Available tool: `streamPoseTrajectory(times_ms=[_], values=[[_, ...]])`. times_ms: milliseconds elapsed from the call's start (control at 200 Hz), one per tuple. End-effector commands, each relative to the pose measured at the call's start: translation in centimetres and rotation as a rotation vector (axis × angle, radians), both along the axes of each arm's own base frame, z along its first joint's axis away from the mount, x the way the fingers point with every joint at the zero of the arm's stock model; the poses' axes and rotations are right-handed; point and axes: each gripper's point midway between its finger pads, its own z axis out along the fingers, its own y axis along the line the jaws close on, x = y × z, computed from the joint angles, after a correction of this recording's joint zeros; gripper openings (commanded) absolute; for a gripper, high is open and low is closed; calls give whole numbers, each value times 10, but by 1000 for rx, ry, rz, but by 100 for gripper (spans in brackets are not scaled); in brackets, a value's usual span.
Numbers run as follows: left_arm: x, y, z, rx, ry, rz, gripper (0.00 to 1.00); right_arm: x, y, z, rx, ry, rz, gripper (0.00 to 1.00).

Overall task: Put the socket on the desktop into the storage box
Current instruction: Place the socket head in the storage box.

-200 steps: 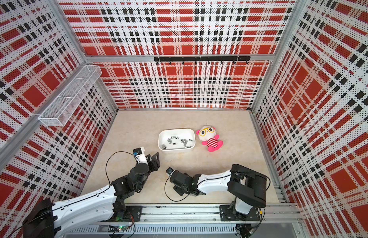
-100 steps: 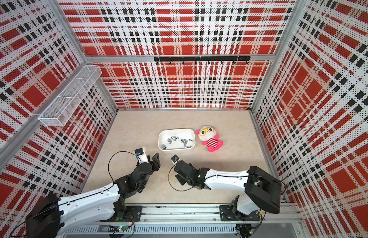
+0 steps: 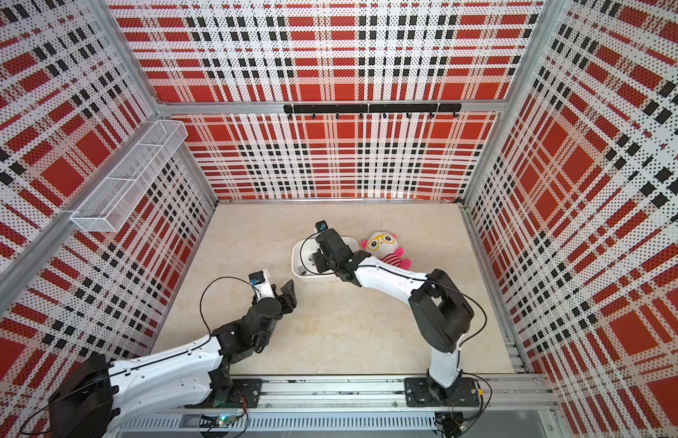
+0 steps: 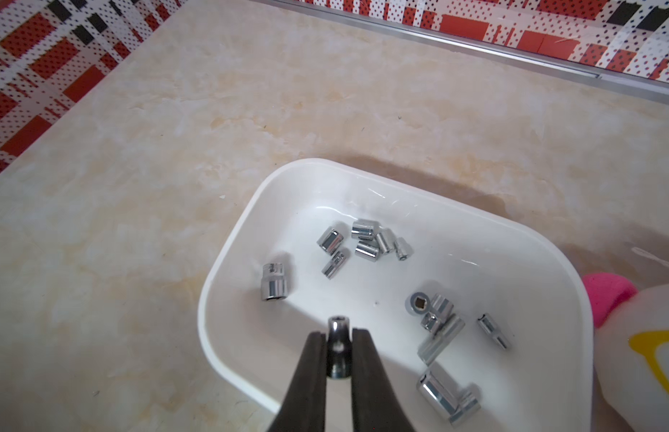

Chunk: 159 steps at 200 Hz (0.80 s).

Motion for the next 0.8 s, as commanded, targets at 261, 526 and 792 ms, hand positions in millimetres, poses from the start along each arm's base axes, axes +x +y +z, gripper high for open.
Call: streamPoseTrajectory(times_ms=[261,526,792], values=[[3,-5,18,-6,-20,-23,78,7,-8,-12,-9,54,-22,41],[-3,-3,31,-19,-53,-64,99,-15,-43,51,68,-60,-58,54],[-20,-6,74,-128,-191,-181,99,-60,-111,109,143,-241,-139,61]])
